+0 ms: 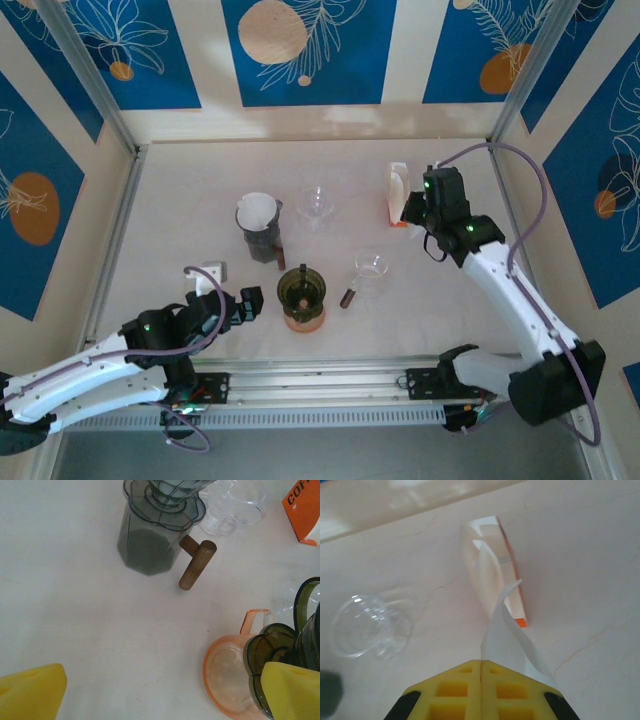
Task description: Place the coffee filter in the dripper
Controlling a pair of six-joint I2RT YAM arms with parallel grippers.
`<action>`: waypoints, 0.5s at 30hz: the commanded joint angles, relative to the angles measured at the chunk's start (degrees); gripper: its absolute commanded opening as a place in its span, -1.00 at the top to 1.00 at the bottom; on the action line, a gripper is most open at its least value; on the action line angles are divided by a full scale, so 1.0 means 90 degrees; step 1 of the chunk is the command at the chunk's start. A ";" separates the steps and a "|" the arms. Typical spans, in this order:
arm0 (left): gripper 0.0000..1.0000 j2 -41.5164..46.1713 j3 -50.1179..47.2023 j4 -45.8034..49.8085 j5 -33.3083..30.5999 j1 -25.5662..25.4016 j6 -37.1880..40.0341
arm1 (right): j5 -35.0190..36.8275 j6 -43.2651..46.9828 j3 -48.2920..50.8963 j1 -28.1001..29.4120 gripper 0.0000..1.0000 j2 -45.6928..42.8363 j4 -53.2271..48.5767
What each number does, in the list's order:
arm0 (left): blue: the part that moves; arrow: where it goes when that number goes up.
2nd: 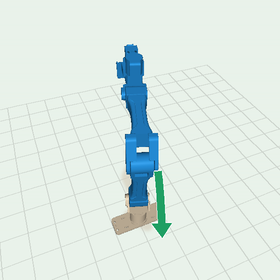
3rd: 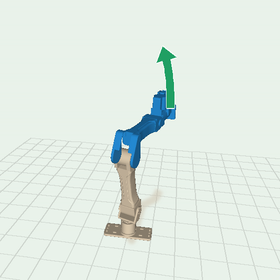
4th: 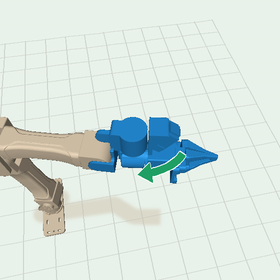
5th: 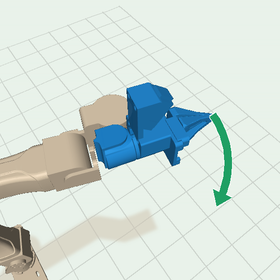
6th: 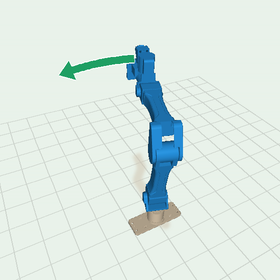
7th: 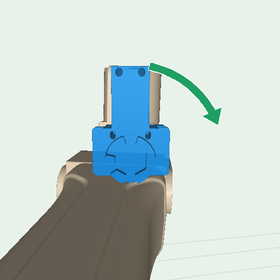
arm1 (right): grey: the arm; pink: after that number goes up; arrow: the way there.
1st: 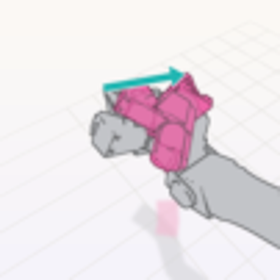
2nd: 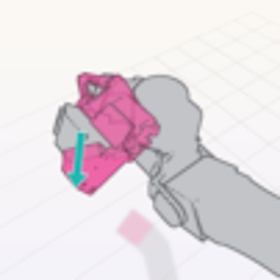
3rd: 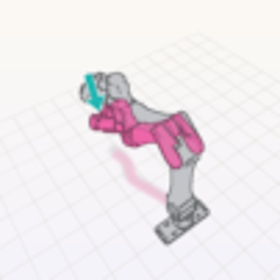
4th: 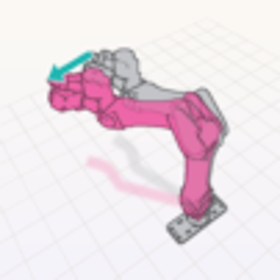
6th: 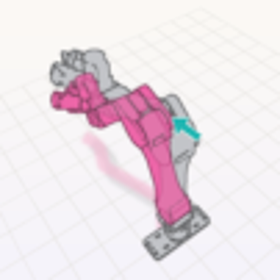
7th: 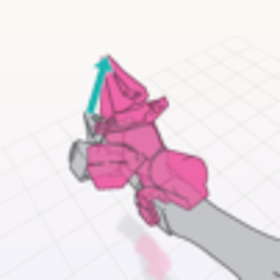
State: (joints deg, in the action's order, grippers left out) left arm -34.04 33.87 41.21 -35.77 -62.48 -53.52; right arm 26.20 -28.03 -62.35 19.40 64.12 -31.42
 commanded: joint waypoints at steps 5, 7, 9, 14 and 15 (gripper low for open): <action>-0.99 0.0031 0.0268 0.0112 0.0039 0.0057 0.0067 | -0.1132 -0.0043 -0.0041 0.1047 1.00 -0.1274 -0.0576; -0.99 0.0032 0.0279 0.0117 0.0029 0.0062 0.0067 | -0.1773 0.0026 -0.0281 0.1348 1.00 -0.1343 -0.0841; -0.99 0.0028 0.0280 0.0128 0.0012 0.0060 0.0067 | -0.2218 0.0081 -0.0508 0.1712 1.00 -0.1300 -0.1103; -0.99 0.0032 0.0251 0.0113 0.0015 0.0057 0.0059 | -0.2486 0.0182 -0.1114 0.2825 1.00 -0.0913 -0.1807; -0.99 0.0034 0.0236 0.0109 0.0023 0.0058 0.0063 | -0.2491 0.0184 -0.1219 0.3018 1.00 -0.0824 -0.1935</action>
State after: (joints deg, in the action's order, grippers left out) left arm -34.02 34.54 41.36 -35.64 -62.46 -53.52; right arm 7.81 -27.70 -70.52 43.35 55.31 -43.07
